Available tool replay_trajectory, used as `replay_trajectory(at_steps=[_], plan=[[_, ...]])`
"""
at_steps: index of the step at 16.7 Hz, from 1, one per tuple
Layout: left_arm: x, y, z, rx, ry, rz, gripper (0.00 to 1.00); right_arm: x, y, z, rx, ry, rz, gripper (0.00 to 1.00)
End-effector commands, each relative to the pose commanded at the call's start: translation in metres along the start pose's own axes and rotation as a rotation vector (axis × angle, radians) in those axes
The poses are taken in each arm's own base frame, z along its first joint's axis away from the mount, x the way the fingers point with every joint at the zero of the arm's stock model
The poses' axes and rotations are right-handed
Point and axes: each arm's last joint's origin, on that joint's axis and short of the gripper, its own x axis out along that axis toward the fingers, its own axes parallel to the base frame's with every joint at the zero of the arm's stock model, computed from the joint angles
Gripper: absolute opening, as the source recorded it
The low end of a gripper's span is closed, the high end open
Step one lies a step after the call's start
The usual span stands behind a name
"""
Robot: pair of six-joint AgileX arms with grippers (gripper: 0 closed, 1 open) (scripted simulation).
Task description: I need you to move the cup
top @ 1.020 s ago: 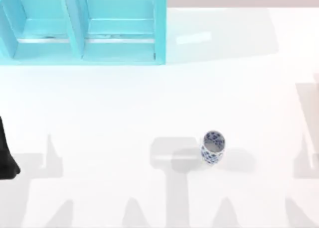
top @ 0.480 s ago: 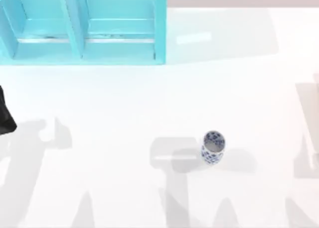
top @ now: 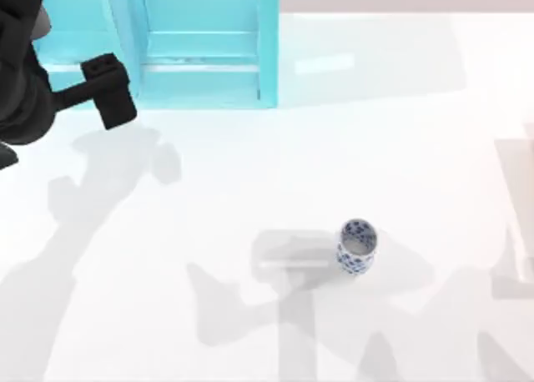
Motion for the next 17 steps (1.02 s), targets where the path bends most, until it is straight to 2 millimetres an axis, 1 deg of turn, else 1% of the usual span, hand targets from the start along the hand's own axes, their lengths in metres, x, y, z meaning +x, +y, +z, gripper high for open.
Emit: replay_trajectory(at_steps=[2, 4, 5, 7, 9, 11, 13, 15, 17], plan=[[0.026, -0.042, 0.012, 0.021, 0.142, 0.072, 1.00, 0.000, 0.000, 0.000, 0.000, 0.000, 0.000, 1.00], [0.054, -0.086, 0.012, 0.060, 0.259, 0.138, 1.00, 0.000, 0.000, 0.000, 0.000, 0.000, 0.000, 1.00], [0.066, -0.109, 0.007, 0.084, 0.306, 0.166, 1.00, 0.000, 0.000, 0.000, 0.000, 0.000, 0.000, 1.00], [0.086, -0.152, -0.010, 0.138, 0.376, 0.210, 1.00, 0.000, 0.000, 0.000, 0.000, 0.000, 0.000, 1.00], [0.095, -0.192, -0.033, 0.196, 0.412, 0.227, 1.00, 0.000, 0.000, 0.000, 0.000, 0.000, 0.000, 1.00], [0.094, -0.227, -0.059, 0.252, 0.421, 0.217, 1.00, 0.000, 0.000, 0.000, 0.000, 0.000, 0.000, 1.00], [0.083, -0.254, -0.082, 0.300, 0.412, 0.183, 1.00, 0.000, 0.000, 0.000, 0.000, 0.000, 0.000, 1.00], [0.067, -0.273, -0.100, 0.335, 0.394, 0.134, 1.00, 0.000, 0.000, 0.000, 0.000, 0.000, 0.000, 1.00], [0.051, -0.284, -0.112, 0.359, 0.377, 0.089, 1.00, 0.000, 0.000, 0.000, 0.000, 0.000, 0.000, 1.00]])
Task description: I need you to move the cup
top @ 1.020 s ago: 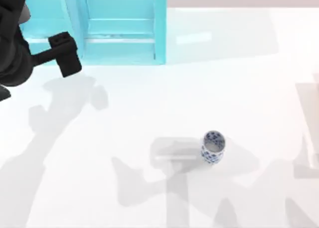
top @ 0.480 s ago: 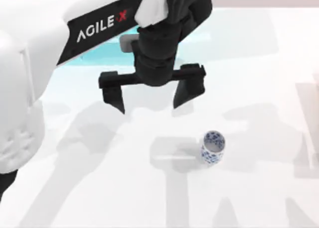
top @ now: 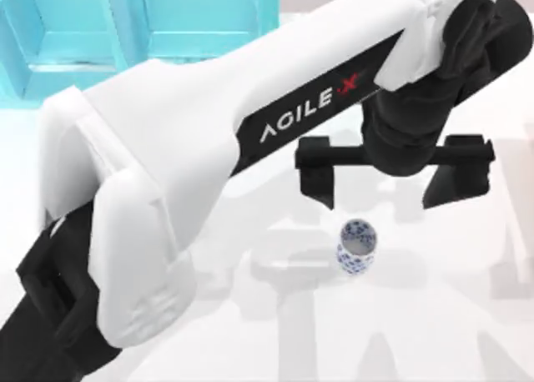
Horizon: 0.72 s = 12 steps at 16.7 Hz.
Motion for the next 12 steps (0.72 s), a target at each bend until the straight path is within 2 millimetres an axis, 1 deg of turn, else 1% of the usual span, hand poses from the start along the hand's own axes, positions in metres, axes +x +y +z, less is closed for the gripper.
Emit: replay_trajectory(at_steps=[2, 7, 9, 12], plan=[[-0.005, -0.004, -0.005, 0.011, -0.009, -0.014, 1.00, 0.000, 0.000, 0.000, 0.000, 0.000, 0.000, 1.00], [-0.005, -0.003, -0.004, 0.008, -0.011, -0.015, 1.00, 0.000, 0.000, 0.000, 0.000, 0.000, 0.000, 1.00], [0.004, -0.005, -0.003, 0.010, -0.011, -0.016, 1.00, 0.000, 0.000, 0.000, 0.000, 0.000, 0.000, 1.00], [0.034, -0.007, -0.001, 0.011, -0.010, -0.014, 1.00, 0.000, 0.000, 0.000, 0.000, 0.000, 0.000, 1.00]])
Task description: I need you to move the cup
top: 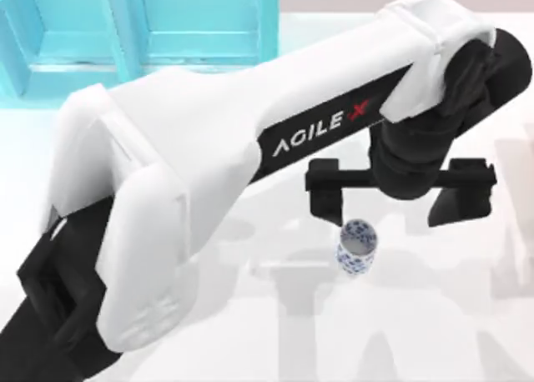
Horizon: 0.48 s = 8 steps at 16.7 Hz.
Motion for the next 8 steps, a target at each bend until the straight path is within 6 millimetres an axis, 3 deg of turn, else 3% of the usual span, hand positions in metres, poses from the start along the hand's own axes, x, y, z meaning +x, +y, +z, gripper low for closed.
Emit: replay_trajectory(at_steps=[4, 8], plan=[[0.048, 0.001, -0.002, 0.000, 0.000, 0.000, 1.00, 0.000, 0.000, 0.000, 0.000, 0.000, 0.000, 1.00], [0.061, 0.002, -0.004, 0.000, 0.001, 0.001, 1.00, 0.000, 0.000, 0.000, 0.000, 0.000, 0.000, 1.00]])
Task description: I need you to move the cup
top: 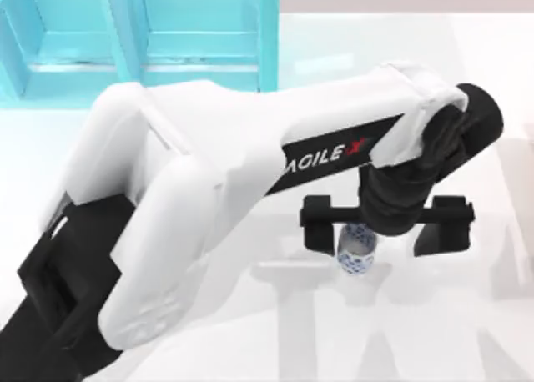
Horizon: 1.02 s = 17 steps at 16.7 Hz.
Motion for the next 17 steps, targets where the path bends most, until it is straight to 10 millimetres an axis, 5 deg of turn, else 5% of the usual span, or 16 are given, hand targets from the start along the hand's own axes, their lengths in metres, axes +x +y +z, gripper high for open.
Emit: replay_trajectory(at_steps=[2, 15, 17], plan=[[0.0000, 0.0000, 0.0000, 0.000, 0.000, 0.000, 1.00, 0.0000, 0.0000, 0.0000, 0.000, 0.000, 0.000, 1.00], [0.0000, 0.0000, 0.0000, 0.000, 0.000, 0.000, 0.02, 0.0000, 0.0000, 0.0000, 0.000, 0.000, 0.000, 1.00], [0.0000, 0.0000, 0.0000, 0.000, 0.000, 0.000, 0.00, 0.0000, 0.0000, 0.0000, 0.000, 0.000, 0.000, 1.00]])
